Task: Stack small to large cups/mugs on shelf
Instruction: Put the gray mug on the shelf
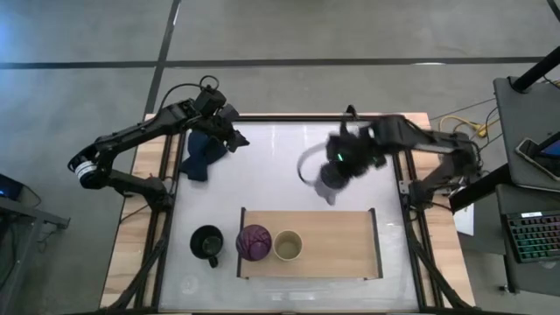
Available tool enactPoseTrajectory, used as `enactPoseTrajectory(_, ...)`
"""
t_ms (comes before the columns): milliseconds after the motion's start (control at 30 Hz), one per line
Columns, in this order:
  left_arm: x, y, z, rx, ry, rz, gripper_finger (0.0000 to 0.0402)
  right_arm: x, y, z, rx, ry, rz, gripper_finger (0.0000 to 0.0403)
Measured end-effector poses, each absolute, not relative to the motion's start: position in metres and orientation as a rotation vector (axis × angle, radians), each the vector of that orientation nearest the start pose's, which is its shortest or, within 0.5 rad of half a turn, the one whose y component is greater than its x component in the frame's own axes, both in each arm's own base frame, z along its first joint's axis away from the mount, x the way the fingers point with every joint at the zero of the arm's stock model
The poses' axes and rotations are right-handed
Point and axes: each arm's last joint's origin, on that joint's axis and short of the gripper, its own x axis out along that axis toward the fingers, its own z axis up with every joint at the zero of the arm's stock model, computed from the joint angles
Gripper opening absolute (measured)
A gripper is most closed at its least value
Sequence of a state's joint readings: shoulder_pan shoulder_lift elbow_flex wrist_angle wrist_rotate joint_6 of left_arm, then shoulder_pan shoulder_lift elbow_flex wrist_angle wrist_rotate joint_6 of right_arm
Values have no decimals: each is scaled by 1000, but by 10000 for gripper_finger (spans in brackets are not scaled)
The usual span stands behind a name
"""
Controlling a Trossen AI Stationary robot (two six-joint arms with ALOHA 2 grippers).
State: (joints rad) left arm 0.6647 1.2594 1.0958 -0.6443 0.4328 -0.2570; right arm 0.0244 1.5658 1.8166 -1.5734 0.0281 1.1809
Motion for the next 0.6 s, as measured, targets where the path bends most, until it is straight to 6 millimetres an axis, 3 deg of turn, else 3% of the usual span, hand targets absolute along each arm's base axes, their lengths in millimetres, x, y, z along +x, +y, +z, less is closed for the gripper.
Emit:
enactPoseTrajectory(133,208,148,306,-687,662,334,143,248,46,390,983,1154,-775,14)
enactPoseTrajectory(333,208,151,296,-675,701,421,143,253,85,392,905,1162,-680,14)
enactPoseTrajectory(600,207,150,285,-690,730,422,143,278,105,401,879,1169,-608,14)
